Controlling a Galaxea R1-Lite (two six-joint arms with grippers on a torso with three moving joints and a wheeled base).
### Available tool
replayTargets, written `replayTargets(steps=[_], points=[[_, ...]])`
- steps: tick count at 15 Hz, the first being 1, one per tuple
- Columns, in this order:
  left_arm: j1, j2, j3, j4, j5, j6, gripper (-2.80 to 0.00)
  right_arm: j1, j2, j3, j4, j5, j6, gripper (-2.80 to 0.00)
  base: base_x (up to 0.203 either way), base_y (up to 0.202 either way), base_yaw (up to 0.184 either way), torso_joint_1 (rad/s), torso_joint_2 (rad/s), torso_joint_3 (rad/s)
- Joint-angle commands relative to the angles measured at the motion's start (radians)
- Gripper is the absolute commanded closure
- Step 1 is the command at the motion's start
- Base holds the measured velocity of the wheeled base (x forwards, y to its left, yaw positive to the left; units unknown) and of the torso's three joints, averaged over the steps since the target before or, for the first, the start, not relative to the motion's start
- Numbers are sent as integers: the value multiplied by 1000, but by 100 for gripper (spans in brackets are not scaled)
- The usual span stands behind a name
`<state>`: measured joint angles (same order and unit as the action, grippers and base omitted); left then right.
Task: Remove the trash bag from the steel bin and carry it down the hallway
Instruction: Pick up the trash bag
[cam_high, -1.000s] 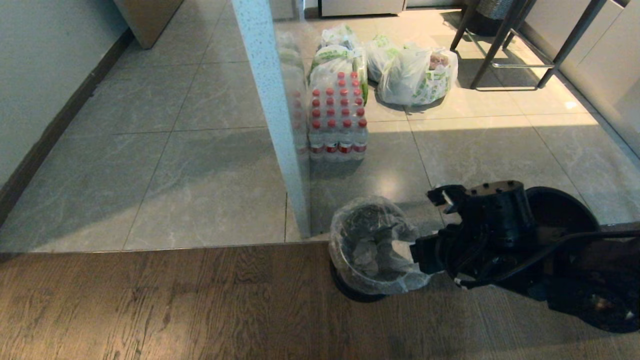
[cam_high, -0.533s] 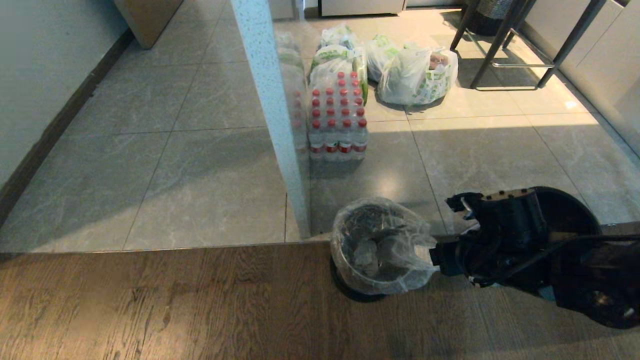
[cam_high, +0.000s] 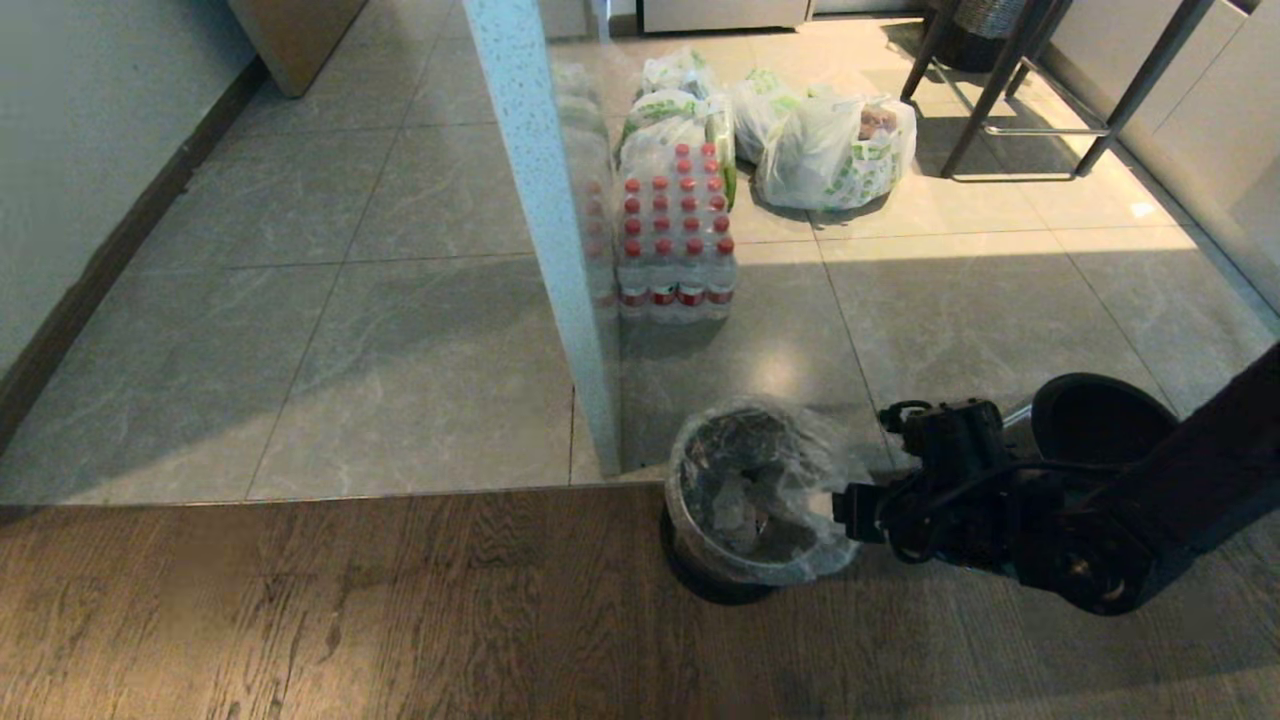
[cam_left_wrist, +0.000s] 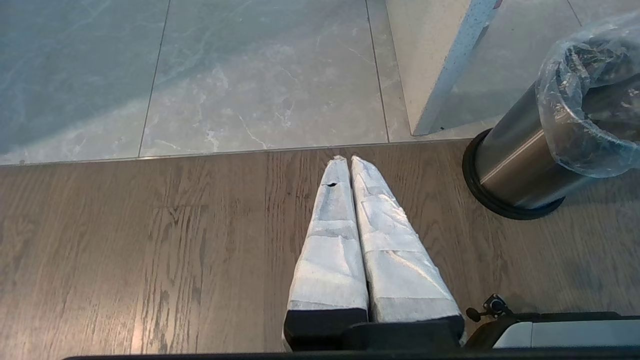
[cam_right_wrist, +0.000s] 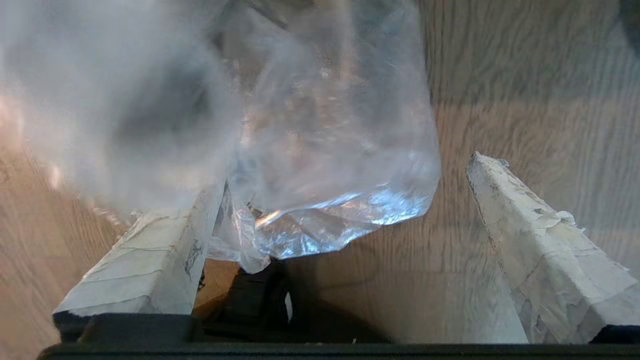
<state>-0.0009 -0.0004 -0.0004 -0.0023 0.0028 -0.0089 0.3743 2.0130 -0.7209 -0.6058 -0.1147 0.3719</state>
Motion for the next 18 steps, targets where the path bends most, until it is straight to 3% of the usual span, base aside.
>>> replayTargets(steps=[1,8,18], points=[[-1,0,2,-1,0,0,0,-3,52,-27,-2,10,12,-280,0,0,0,0,0,0],[-1,0,2,-1,0,0,0,9,13,-61,9,33,25,-280,0,0,0,0,0,0],[-1,0,2,-1,0,0,0,136,32,-150,76,54,-5,-280,0,0,0,0,0,0]])
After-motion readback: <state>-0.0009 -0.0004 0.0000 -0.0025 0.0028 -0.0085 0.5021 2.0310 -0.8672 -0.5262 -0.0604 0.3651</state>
